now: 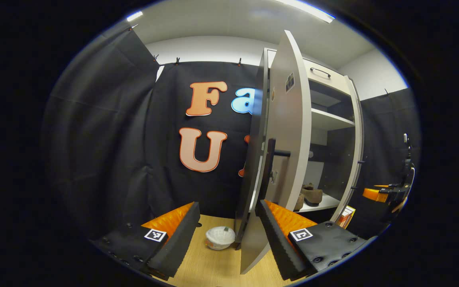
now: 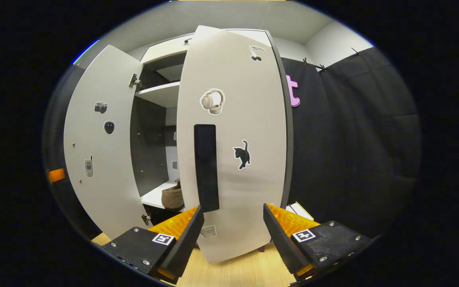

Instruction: Grab one shoe with the right hand and put it into the shoe cabinet, grab the other shoe with the left hand and put it into the shoe cabinet; then close the right door with the right hand and the left door with the left hand.

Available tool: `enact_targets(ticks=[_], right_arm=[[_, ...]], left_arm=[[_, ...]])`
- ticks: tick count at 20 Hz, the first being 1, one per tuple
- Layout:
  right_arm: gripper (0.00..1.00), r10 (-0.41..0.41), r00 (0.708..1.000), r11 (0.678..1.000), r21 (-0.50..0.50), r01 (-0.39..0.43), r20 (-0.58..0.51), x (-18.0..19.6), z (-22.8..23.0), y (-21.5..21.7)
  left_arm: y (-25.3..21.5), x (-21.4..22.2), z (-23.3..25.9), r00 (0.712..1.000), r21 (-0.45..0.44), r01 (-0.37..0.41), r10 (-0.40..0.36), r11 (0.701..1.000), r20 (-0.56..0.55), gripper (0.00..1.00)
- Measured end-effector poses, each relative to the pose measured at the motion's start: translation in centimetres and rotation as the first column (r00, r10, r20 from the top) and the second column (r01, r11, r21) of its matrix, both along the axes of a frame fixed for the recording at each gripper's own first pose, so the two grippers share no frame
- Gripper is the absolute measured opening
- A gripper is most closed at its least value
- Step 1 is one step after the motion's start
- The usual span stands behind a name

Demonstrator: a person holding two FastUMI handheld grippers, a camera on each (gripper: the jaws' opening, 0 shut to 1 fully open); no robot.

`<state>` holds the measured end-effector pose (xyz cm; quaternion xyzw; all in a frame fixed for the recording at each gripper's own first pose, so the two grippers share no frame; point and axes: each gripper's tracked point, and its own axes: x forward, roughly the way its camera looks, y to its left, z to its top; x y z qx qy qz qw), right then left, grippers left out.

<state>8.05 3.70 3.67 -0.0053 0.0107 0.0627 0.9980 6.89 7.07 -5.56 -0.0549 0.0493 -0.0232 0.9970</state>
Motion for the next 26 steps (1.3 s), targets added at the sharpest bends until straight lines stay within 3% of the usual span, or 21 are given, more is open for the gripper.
enact_targets(ticks=[3, 5, 10, 14, 15, 16, 19, 26], right_arm=[[0.92, 0.001, 1.0, 1.0, 0.005, -0.001, 0.012, -0.2, 0.8, 0.1], [0.92, -0.003, 1.0, 1.0, 0.003, 0.002, 0.023, -0.3, 1.6, 0.1], [0.92, -0.024, 0.999, 1.0, -0.009, 0.024, 0.046, -0.9, 2.8, -0.7], [0.92, -0.039, 0.998, 0.999, 0.007, 0.039, 0.053, -1.7, 3.0, -1.6], [0.92, -0.042, 0.998, 0.999, 0.011, 0.041, 0.055, -1.9, 3.1, -1.8], [0.92, -0.045, 0.997, 0.999, 0.018, 0.044, 0.058, -2.1, 3.1, -2.1], [0.92, -0.05, 0.997, 0.998, 0.028, 0.048, 0.064, -2.8, 3.2, -2.6], [0.92, -0.049, 0.995, 0.998, 0.033, 0.047, 0.084, -4.3, 4.0, -4.0]], left_arm=[[0.4, 1.4, -2.7, 1.0, 0.015, -0.008, 0.008, 1.0, -0.017, 0.94], [0.4, 2.1, -4.8, 0.999, 0.018, -0.008, 0.008, 1.0, -0.046, 0.97], [-1.7, 3.4, -7.0, 0.996, -0.011, 0.058, -0.059, 0.998, -0.063, 0.94], [-2.0, 3.6, -7.6, 0.994, -0.008, 0.083, -0.083, 0.997, -0.071, 0.99], [-2.3, 3.6, -7.6, 0.994, -0.013, 0.084, -0.085, 0.996, -0.074, 0.94], [-2.5, 3.6, -7.7, 0.993, -0.031, 0.086, -0.088, 0.996, -0.078, 0.99], [-2.8, 3.7, -7.9, 0.992, -0.069, 0.092, -0.098, 0.993, -0.085, 0.93], [-6.4, 4.0, -8.1, 0.985, -0.058, 0.148, -0.153, 0.987, -0.081, 0.95]])
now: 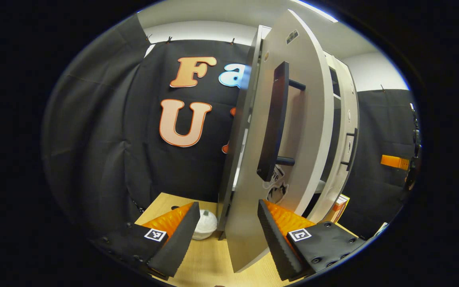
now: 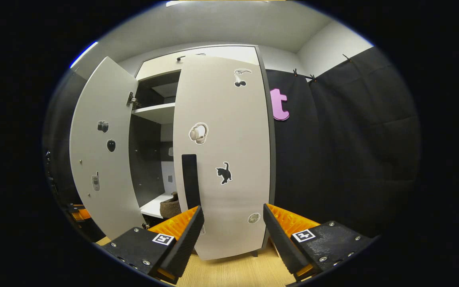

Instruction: Grab one shoe with the right hand and put it into the shoe cabinet, grab the other shoe with the left hand and put it into the shoe cabinet; then close the right door with the right hand and the left door with the left hand.

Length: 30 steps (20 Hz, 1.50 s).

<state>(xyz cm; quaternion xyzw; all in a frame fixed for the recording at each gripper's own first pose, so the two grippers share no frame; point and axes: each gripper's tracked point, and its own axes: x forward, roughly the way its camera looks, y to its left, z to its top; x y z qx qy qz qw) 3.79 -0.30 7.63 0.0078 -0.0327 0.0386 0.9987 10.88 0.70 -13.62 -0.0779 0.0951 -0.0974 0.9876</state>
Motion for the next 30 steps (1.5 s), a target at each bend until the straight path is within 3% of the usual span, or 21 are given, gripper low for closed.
enact_targets(ticks=[1, 4, 12, 14, 20, 22, 23, 26, 30], right_arm=[[0.92, -0.002, 1.0, 1.0, 0.001, 0.002, 0.001, -0.2, 0.0, -0.3], [0.92, -0.011, 1.0, 1.0, 0.002, 0.011, 0.006, -0.6, 0.2, -1.6], [0.92, -0.01, 1.0, 1.0, 0.01, 0.01, 0.016, -0.4, 0.7, -4.3], [0.92, -0.005, 1.0, 1.0, 0.008, 0.004, 0.013, -0.1, 0.5, -4.5], [0.92, 0.03, 0.999, 1.0, 0.003, -0.03, 0.01, 1.2, 0.0, -4.7], [0.92, 0.038, 0.999, 0.999, 0.002, -0.038, 0.009, 1.9, 0.0, -4.9], [0.92, 0.043, 0.999, 0.999, 0.002, -0.043, 0.014, 2.1, 0.1, -4.9], [0.92, 0.047, 0.999, 0.999, 0.007, -0.048, 0.027, 2.8, 0.5, -5.4], [0.92, 0.038, 0.999, 0.999, 0.006, -0.038, 0.032, 4.0, 0.8, -6.9]], left_arm=[[-1.1, 0.0, 0.0, 1.0, -0.003, 0.025, -0.025, 1.0, 0.0, 0.99], [-3.3, 0.4, -0.1, 0.998, -0.005, 0.068, -0.068, 0.998, 0.001, 0.92], [-4.2, 2.1, -0.5, 0.999, -0.005, 0.033, -0.033, 0.999, -0.012, 0.99], [-4.8, 2.2, -0.5, 0.999, -0.002, 0.038, -0.038, 0.999, -0.008, 0.92], [-5.9, 2.8, -0.6, 1.0, 0.004, 0.017, -0.017, 1.0, -0.008, 0.99], [-6.4, 2.9, -0.7, 1.0, 0.016, 0.016, -0.016, 1.0, -0.014, 0.92], [-6.8, 3.1, -0.5, 1.0, 0.026, 0.022, -0.022, 0.999, -0.014, 0.95], [-8.4, 3.6, -0.5, 0.999, 0.054, 0.045, -0.045, 0.998, -0.008, 0.92], [-11.2, 5.9, -1.1, 0.998, 0.028, 0.061, -0.06, 0.998, -0.021, 0.96]])
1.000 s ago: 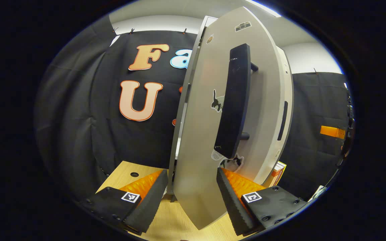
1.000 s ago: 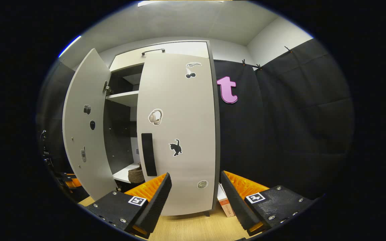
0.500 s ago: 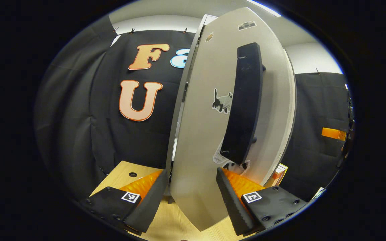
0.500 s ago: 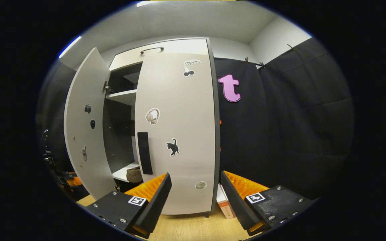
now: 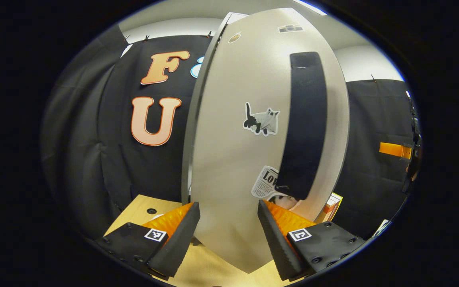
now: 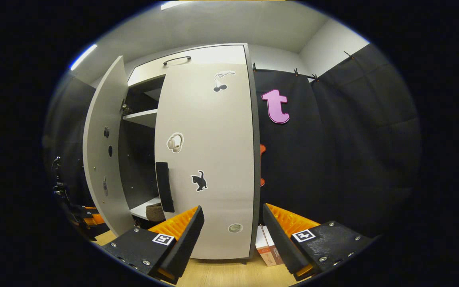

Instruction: Grab one shoe with the right hand and put it into the shoe cabinet, grab the other shoe with the left hand and put it into the shoe cabinet; then close the right door with the right hand and the left door with the left hand.

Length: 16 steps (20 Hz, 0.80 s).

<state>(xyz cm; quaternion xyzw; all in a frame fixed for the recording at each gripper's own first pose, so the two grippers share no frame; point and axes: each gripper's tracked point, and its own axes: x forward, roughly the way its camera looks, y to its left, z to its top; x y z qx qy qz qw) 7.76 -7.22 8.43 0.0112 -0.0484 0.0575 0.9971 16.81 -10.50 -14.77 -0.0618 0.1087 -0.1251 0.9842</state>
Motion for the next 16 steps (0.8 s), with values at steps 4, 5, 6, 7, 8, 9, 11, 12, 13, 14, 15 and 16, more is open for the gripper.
enact_targets(ticks=[4, 5, 6, 7, 8, 9, 11, 12, 13, 14, 15, 16], right_arm=[[0.92, -0.023, 1.0, 0.999, 0.022, 0.023, 0.0, 0.9, 0.2, -2.2], [0.92, -0.029, 1.0, 0.999, 0.027, 0.029, -0.001, 1.1, 0.2, -2.8], [0.92, -0.032, 0.999, 0.999, 0.033, 0.032, -0.002, 1.4, 0.2, -3.1], [0.92, -0.033, 0.999, 0.999, 0.037, 0.033, -0.001, 1.4, 0.2, -3.5], [0.92, -0.035, 0.999, 0.999, 0.037, 0.035, 0.002, 1.5, 0.3, -3.8], [0.92, -0.039, 0.999, 0.999, 0.035, 0.039, 0.005, 1.6, 0.2, -4.0], [0.92, -0.04, 0.999, 0.999, 0.033, 0.04, 0.003, 1.8, 0.1, -4.4], [0.92, -0.037, 0.999, 0.999, 0.032, 0.037, 0.0, 1.9, 0.0, -4.4], [0.92, -0.035, 0.999, 0.999, 0.03, 0.035, -0.001, 1.9, -0.1, -4.4], [0.92, -0.033, 0.999, 0.999, 0.027, 0.033, -0.002, 1.9, -0.1, -4.5], [0.92, -0.033, 0.999, 0.999, 0.025, 0.033, 0.0, 1.9, -0.1, -4.6], [0.92, -0.034, 0.999, 0.999, 0.023, 0.033, 0.001, 2.0, 0.0, -4.7]], left_arm=[[-2.5, 4.3, -0.4, 1.0, 0.038, -0.011, 0.011, 0.999, -0.003, 0.94], [-2.7, 5.4, -0.5, 1.0, 0.058, -0.022, 0.022, 0.998, -0.003, 1.0], [-3.0, 5.6, -0.9, 1.0, 0.069, -0.026, 0.026, 0.997, -0.008, 1.0], [-3.2, 5.8, -1.0, 0.999, 0.072, -0.029, 0.031, 0.997, -0.015, 0.97], [-3.3, 6.0, -1.0, 0.999, 0.075, -0.034, 0.035, 0.997, -0.017, 0.97], [-3.4, 6.2, -0.9, 0.999, 0.078, -0.038, 0.039, 0.996, -0.013, 0.97], [-3.6, 6.4, -0.9, 0.999, 0.08, -0.047, 0.048, 0.996, -0.01, 0.97], [-3.8, 6.4, -0.8, 0.999, 0.074, -0.045, 0.046, 0.996, -0.01, 0.97], [-4.1, 6.4, -0.8, 0.999, 0.069, -0.045, 0.046, 0.997, -0.011, 0.97], [-4.2, 6.4, -0.8, 0.999, 0.076, -0.051, 0.052, 0.996, -0.014, 0.97], [-4.2, 6.5, -0.8, 0.998, 0.083, -0.055, 0.056, 0.995, -0.01, 0.97], [-4.4, 6.7, -1.0, 0.998, 0.089, -0.058, 0.059, 0.994, -0.009, 0.97]])
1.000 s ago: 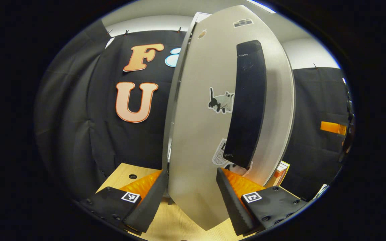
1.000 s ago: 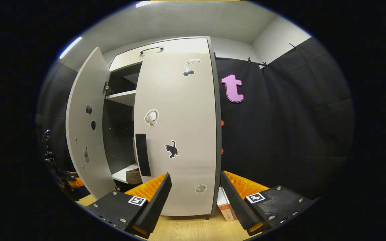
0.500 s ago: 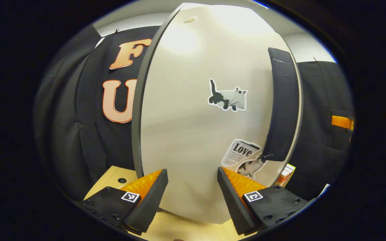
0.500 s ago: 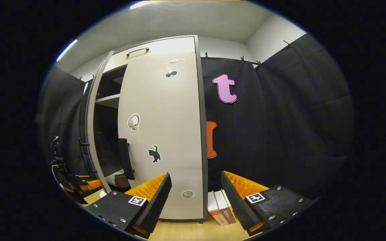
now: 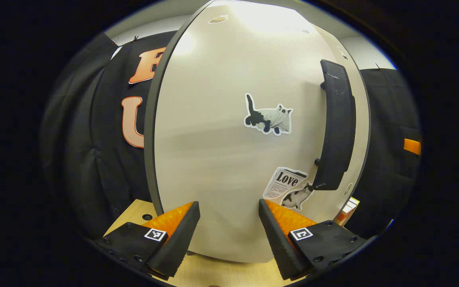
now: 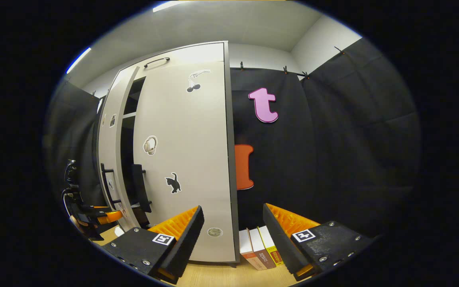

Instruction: Grab one shoe with the right hand and put it into the shoe cabinet, grab the other shoe with the left hand and put it into the shoe cabinet; then close the right door with the right hand and the left door with the left hand.

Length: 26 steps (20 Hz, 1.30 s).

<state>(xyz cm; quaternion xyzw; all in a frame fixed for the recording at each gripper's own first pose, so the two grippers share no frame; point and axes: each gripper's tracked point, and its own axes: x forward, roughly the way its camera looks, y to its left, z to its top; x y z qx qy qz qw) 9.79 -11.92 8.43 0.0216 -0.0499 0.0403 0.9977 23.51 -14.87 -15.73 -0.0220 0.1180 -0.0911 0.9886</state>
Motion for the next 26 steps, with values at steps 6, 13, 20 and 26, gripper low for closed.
enact_targets(ticks=[6, 13, 20, 26], right_arm=[[0.92, -0.007, 1.0, 1.0, -0.008, 0.007, -0.007, 0.2, -0.3, -0.8], [0.92, -0.005, 1.0, 1.0, -0.006, 0.005, -0.024, 0.9, -1.0, -1.1], [0.92, -0.015, 0.998, 1.0, 0.002, 0.015, -0.057, 1.4, -2.2, -1.6], [0.92, -0.022, 0.997, 1.0, -0.002, 0.022, -0.074, 1.6, -1.8, -1.3]], left_arm=[[0.1, 0.1, 0.1, 1.0, -0.022, -0.003, 0.003, 1.0, -0.01, 0.97], [0.2, 0.5, 0.0, 1.0, 0.007, -0.023, 0.024, 1.0, -0.012, 0.97], [0.1, 0.4, 0.2, 0.999, 0.03, -0.038, 0.038, 0.999, -0.021, 0.97], [0.3, -0.1, 1.1, 0.996, 0.053, -0.066, 0.07, 0.996, -0.061, 0.97]])
